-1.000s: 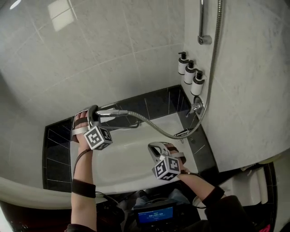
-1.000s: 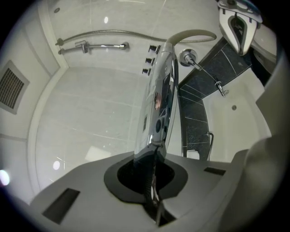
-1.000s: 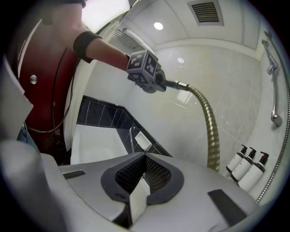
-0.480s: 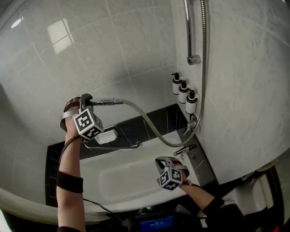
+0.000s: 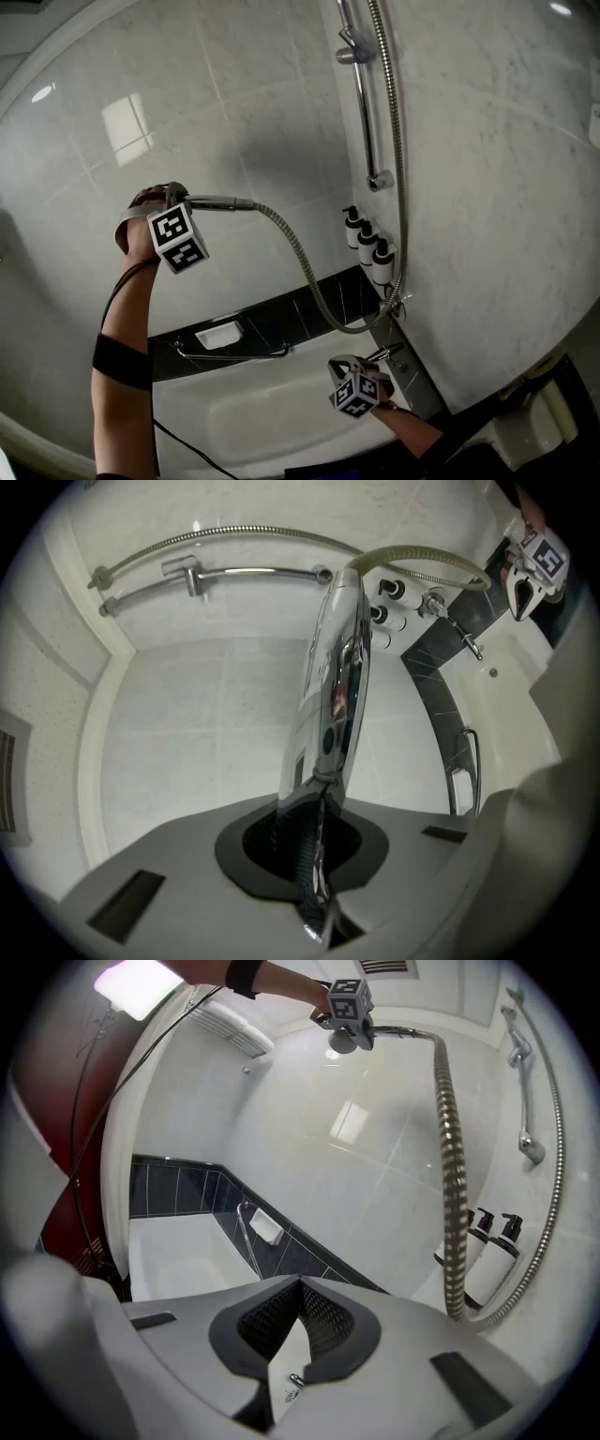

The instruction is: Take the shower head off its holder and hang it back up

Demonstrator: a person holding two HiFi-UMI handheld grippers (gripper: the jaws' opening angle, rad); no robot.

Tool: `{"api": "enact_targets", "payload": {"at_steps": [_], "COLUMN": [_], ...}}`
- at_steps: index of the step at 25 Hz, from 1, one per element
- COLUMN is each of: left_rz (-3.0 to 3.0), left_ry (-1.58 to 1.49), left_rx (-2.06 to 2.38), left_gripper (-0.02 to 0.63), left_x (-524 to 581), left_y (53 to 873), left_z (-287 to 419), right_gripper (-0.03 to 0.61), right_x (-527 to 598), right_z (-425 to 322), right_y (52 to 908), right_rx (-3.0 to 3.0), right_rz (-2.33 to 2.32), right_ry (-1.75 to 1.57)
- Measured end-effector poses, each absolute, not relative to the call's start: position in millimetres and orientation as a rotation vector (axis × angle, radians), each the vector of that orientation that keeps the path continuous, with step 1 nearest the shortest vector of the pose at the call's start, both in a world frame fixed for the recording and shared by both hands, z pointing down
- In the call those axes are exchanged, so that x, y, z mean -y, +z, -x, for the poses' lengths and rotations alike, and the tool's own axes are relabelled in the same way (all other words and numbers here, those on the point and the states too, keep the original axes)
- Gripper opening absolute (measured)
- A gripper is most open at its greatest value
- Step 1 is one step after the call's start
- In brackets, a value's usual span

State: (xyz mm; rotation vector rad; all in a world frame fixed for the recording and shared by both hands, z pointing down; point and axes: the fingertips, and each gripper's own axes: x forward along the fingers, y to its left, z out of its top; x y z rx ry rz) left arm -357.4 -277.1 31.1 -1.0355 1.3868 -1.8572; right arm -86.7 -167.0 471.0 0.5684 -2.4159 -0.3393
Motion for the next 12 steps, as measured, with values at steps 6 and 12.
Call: {"api": "enact_targets", "payload": {"at_steps": [6,12], "left_rz": [0.987,0.977], "left_ry": [-1.794,-1.813], "left_rx": [-1.351,-1.322], "left_gripper": [0.006,0.006], "left_x": [314,331], "left_y": [-25,-67], "left_z": [336,317], "right_gripper": [0.020,0.020], "right_x": [207,223], "right_z": [78,75], "right_y": [419,373], "right_rx": [2.497,2.576], "right_rz": [-0.645,-0.637], "right_ry": [-0.236,-0.173]}}
